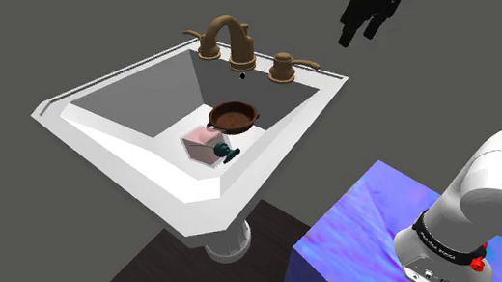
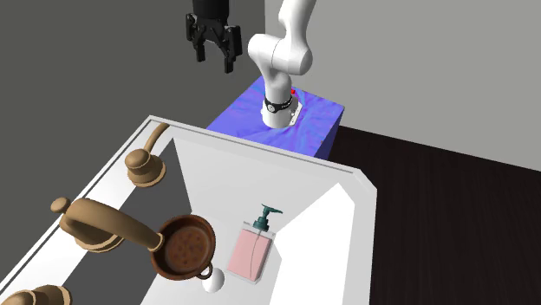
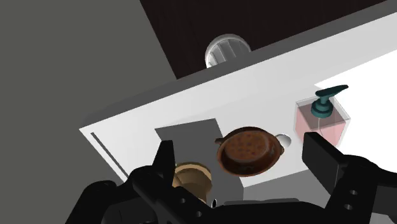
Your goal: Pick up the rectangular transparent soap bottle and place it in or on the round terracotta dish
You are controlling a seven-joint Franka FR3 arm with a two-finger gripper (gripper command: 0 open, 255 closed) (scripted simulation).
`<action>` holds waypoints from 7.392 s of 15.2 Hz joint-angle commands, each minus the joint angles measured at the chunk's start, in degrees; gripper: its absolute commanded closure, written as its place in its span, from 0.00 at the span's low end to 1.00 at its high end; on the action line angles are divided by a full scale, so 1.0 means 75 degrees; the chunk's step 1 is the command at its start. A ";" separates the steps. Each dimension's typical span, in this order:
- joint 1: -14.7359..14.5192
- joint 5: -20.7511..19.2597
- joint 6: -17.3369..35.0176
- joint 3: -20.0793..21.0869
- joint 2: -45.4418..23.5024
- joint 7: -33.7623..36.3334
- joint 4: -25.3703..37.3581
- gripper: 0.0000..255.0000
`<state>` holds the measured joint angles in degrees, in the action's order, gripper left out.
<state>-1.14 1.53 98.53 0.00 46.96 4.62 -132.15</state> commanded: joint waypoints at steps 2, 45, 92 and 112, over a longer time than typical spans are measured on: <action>-0.0047 0.0049 0.0196 0.0086 -0.0126 0.0051 -0.0092 0.00; -0.1022 -0.0581 0.5615 0.2400 -0.6903 0.2102 0.0629 0.00; -0.0004 0.0011 0.2614 0.1372 -0.6671 -0.0288 0.3396 1.00; 0.0255 -0.0013 0.3978 0.1127 -0.7554 -0.0836 0.2887 1.00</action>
<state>0.98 1.37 127.05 8.24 -9.27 -1.74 -109.43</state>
